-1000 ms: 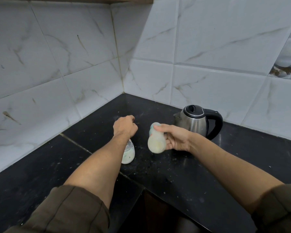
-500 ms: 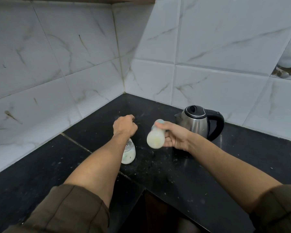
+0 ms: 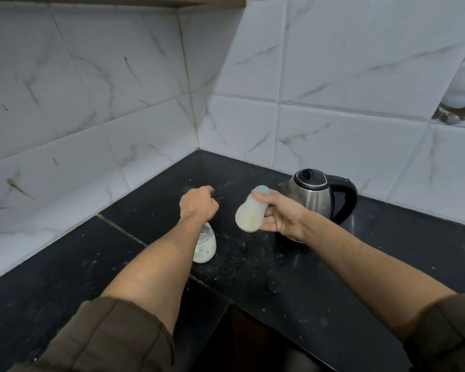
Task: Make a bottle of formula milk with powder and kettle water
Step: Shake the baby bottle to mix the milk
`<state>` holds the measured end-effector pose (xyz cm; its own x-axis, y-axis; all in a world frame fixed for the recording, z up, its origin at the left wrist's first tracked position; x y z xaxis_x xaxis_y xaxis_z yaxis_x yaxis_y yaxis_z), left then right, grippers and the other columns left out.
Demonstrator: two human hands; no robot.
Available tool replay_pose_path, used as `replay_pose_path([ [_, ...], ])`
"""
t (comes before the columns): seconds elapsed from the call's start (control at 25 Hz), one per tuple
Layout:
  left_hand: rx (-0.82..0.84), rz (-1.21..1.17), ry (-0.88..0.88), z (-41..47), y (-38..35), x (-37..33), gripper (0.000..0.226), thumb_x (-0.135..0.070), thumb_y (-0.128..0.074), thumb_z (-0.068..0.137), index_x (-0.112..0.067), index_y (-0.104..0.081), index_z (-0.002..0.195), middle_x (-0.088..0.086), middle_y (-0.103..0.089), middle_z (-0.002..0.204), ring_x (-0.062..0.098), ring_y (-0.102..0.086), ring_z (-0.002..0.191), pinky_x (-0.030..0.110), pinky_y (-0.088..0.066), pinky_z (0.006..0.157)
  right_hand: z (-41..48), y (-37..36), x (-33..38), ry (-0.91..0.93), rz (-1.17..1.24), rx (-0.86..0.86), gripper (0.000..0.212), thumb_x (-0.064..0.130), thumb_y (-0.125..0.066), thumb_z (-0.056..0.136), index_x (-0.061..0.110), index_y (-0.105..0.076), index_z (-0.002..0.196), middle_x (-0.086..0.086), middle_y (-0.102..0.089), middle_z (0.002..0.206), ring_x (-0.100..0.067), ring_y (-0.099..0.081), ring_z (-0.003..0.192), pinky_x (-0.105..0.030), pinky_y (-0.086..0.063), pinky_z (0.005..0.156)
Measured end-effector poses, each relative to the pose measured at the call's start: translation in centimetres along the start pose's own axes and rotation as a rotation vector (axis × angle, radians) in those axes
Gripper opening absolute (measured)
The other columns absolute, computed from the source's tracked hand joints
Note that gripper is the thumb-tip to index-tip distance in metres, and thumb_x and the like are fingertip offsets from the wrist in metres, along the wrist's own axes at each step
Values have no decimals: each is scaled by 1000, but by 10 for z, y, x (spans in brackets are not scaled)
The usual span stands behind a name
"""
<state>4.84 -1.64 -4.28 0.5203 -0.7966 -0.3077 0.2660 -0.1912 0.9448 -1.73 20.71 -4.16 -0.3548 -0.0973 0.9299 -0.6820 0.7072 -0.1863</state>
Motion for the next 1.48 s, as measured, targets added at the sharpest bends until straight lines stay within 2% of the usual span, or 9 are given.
replay_pose_path([
  [0.12, 1, -1, -1, 0, 0, -1, 46, -17, -54, 99, -24, -62, 143, 8, -71, 131, 31, -65, 119, 43, -56, 99, -2, 0, -1, 51, -101, 96, 65, 35, -88, 83, 33, -55, 139, -15, -77, 121, -36, -79, 95, -38, -65, 68],
  [0.28, 3, 3, -8, 0, 0, -2, 45, -18, -54, 99, -24, -62, 143, 7, -71, 130, 30, -66, 119, 43, -56, 99, -2, 6, 6, 246, 96, -35, 77, 29, -90, 81, 39, -48, 145, -16, -74, 126, -40, -76, 106, -53, -65, 83],
  [0.44, 22, 8, 2, -2, -1, -2, 45, -18, -56, 99, -24, -61, 144, 7, -70, 131, 28, -65, 118, 43, -56, 99, -8, -8, 8, 328, -121, 159, 90, 28, -96, 75, 57, -44, 143, -17, -76, 118, -38, -75, 110, -49, -63, 83],
  [0.6, 10, 7, -6, -3, 1, -1, 46, -18, -55, 99, -24, -61, 143, 7, -70, 132, 29, -65, 120, 43, -56, 100, -9, -1, 19, 414, -31, -26, 96, 29, -96, 71, 51, -41, 147, -6, -79, 114, -34, -76, 109, -49, -64, 79],
  [0.76, 3, 7, -10, -4, 3, -1, 45, -18, -56, 98, -24, -62, 143, 6, -71, 131, 28, -65, 119, 43, -56, 99, -11, -15, 7, 292, -321, 251, 95, 27, -95, 74, 53, -41, 147, -16, -78, 113, -34, -77, 106, -44, -64, 76],
  [0.96, 9, 8, -5, -6, 6, 2, 46, -17, -54, 98, -24, -61, 143, 8, -70, 131, 30, -65, 119, 44, -56, 99, -9, -6, 16, 360, -95, 31, 99, 29, -95, 72, 51, -39, 150, -14, -78, 115, -34, -77, 107, -46, -64, 78],
  [1.12, 18, 11, -2, -7, 5, 0, 45, -18, -56, 100, -23, -61, 144, 8, -70, 131, 29, -65, 118, 44, -56, 99, -9, -15, 8, 277, -291, 221, 94, 28, -95, 75, 56, -41, 146, -16, -79, 113, -34, -77, 105, -42, -64, 76],
  [1.28, 6, 15, -16, -6, 6, -2, 46, -18, -54, 98, -24, -62, 143, 8, -70, 130, 30, -64, 120, 43, -55, 100, -5, -8, 13, 328, -139, 60, 92, 27, -94, 75, 54, -42, 146, -15, -78, 116, -35, -76, 108, -48, -65, 79],
  [1.48, 2, 9, -6, -4, 6, -2, 44, -19, -55, 100, -24, -62, 143, 7, -71, 129, 29, -66, 118, 43, -56, 100, -7, -12, 9, 267, -264, 190, 90, 29, -95, 75, 53, -43, 145, -19, -77, 116, -35, -77, 106, -47, -64, 79],
])
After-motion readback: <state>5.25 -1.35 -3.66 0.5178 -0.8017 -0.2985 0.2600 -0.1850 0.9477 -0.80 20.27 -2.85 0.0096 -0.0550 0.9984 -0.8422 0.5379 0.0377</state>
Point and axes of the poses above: each hand's wrist, its own z-axis towards the middle knuckle, its own y-axis out of the back of the hand, x = y × z, the point moved 4 cm from there along z, towards the middle knuckle
